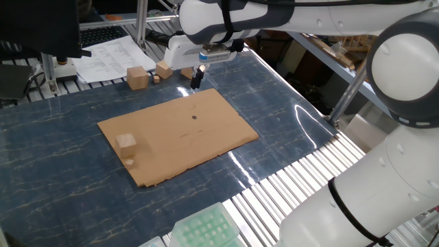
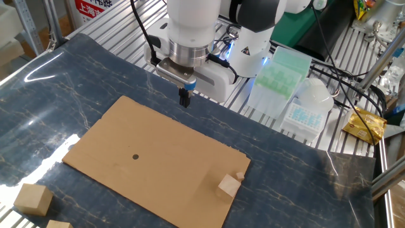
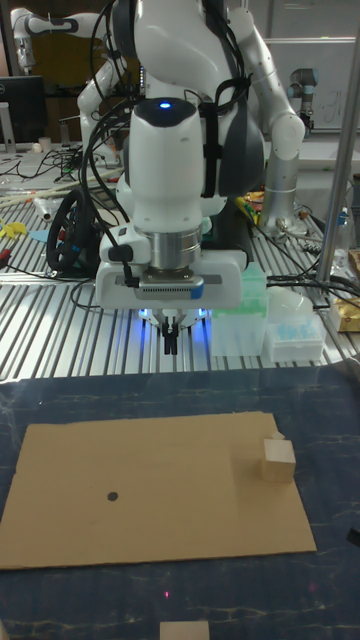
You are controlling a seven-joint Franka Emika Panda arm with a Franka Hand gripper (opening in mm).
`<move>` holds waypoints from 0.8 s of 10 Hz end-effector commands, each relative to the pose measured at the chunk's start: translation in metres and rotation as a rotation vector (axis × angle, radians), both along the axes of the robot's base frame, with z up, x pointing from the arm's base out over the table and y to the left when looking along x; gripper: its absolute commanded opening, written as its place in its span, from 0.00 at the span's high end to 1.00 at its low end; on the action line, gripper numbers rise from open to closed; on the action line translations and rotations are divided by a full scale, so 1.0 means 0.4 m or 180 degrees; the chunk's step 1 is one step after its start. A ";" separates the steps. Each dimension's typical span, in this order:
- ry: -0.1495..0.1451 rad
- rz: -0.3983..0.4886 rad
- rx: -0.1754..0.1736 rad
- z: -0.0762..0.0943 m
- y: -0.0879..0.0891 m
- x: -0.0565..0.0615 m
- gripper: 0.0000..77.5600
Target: Grab the block and place it at the designated location
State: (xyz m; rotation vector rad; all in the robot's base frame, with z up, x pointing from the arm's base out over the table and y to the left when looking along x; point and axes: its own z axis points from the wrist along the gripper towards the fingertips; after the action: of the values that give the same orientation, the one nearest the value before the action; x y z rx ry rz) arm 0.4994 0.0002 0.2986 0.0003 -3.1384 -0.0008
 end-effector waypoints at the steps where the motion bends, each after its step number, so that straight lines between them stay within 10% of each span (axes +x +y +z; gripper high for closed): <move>1: -0.0069 -0.0781 0.0420 0.000 0.000 0.000 1.00; 3: -0.0095 -0.0706 0.0090 0.000 0.000 0.000 1.00; 8: -0.0088 -0.0858 0.0121 0.006 0.041 0.000 1.00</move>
State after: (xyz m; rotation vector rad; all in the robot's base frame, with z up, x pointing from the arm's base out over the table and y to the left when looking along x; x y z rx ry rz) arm 0.4990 0.0036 0.2985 -0.3340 -3.1392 -0.0463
